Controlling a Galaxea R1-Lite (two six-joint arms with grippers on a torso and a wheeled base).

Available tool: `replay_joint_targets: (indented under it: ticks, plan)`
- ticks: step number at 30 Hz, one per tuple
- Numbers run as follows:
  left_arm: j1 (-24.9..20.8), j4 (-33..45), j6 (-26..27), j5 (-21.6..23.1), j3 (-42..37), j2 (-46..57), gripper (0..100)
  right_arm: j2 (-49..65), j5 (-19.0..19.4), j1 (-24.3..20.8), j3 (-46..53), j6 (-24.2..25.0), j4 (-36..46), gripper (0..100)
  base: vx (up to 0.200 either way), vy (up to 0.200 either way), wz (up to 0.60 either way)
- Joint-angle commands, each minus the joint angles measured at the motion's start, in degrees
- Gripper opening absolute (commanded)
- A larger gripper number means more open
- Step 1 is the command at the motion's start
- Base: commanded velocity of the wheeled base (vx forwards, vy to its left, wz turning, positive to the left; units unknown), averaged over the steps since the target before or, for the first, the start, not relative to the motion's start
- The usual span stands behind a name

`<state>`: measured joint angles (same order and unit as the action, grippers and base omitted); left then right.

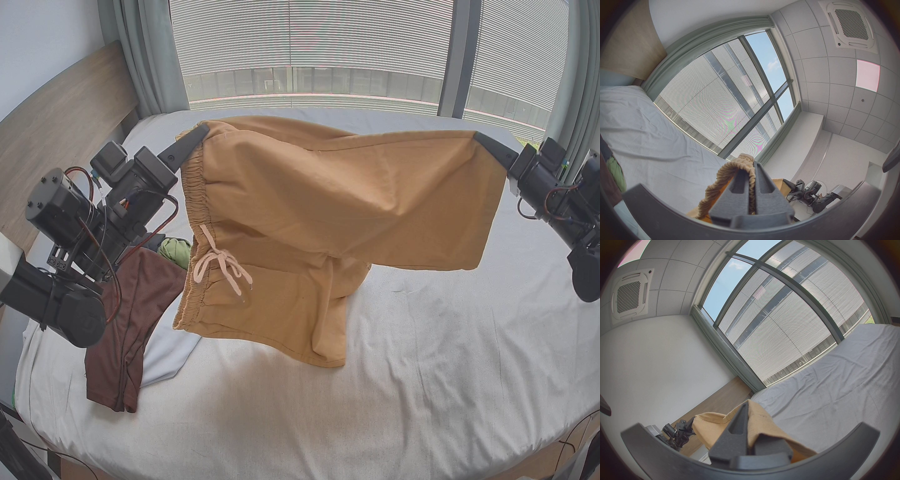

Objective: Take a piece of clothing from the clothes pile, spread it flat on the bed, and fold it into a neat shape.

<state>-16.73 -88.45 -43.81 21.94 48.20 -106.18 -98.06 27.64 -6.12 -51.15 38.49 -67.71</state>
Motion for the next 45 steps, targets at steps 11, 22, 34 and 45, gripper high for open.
replay_joint_targets:
  ticks: [11,22,34,45]
  plan:
    - [0.64,0.04,-0.4,-0.76,-0.65,-0.61,0,6.39,0.05,0.67,-18.46,-2.71,19.37,0,0.0,0.0,0.0]
    - [0.64,-0.05,-0.57,-1.64,-2.5,-1.13,0,11.58,-0.04,-1.18,-25.66,-5.97,30.09,0,0.0,0.0,0.0]
    - [0.64,-0.05,-0.57,-1.55,-4.96,-1.75,0,8.32,-0.48,-2.76,-28.39,-9.13,35.98,0,0.0,0.0,0.0]
    - [5.3,0.21,-0.57,-0.59,-6.98,-1.49,0,-2.75,-0.92,-2.85,-24.7,-8.87,27.36,0,0.0,0.0,0.0]
